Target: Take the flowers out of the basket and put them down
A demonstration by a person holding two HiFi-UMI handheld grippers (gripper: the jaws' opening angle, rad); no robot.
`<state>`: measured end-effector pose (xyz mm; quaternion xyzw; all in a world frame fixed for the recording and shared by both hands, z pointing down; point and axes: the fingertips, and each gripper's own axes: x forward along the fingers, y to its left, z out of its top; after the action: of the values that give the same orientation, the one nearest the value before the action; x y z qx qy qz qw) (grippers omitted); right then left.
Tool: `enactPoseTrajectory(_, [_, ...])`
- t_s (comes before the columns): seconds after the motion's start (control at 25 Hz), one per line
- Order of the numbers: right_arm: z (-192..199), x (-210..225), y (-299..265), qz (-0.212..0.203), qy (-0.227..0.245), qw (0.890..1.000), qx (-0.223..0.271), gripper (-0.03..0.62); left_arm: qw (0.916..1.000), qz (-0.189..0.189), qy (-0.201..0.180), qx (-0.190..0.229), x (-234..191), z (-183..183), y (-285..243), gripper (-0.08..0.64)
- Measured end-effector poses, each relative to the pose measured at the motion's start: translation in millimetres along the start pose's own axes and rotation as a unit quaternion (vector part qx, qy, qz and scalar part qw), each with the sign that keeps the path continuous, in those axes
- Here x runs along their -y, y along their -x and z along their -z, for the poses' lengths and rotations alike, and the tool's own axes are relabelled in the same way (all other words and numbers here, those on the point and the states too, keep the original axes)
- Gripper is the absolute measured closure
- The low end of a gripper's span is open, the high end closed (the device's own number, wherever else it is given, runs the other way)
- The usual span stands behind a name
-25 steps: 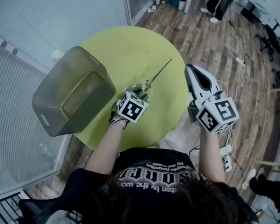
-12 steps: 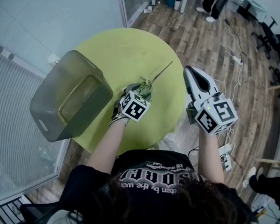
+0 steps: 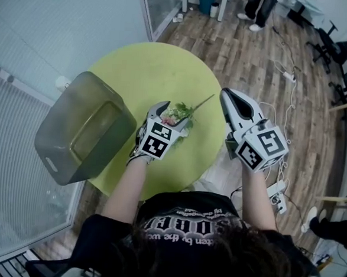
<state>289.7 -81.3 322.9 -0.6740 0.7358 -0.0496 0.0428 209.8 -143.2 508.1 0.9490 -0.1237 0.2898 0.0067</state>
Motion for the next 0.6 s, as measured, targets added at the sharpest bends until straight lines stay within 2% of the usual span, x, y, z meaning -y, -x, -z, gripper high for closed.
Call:
enactPoseTrajectory(0.16, [-3, -2, -1, -0.001, 0.000, 1.000, 0.003, 0.563, 0.9981, -0.013, 0.009, 0.060, -6, -40, 31, 0.252])
enactPoseTrajectory(0.28, [-3, -4, -1, -0.003, -0.001, 1.000, 0.005, 0.563, 0.9943, -0.021, 0.013, 0.104, -6, -69, 57, 0.290])
enactPoseTrajectory(0.44, [-6, -8, -3, -0.011, -0.003, 1.000, 0.007, 0.563, 0.9861, -0.040, 0.021, 0.160, -6, -107, 92, 0.380])
enactPoseTrajectory(0.6, [-6, -14, -3, -0.019, 0.000, 1.000, 0.009, 0.563, 0.9773, -0.070, 0.017, 0.200, -8, -128, 118, 0.499])
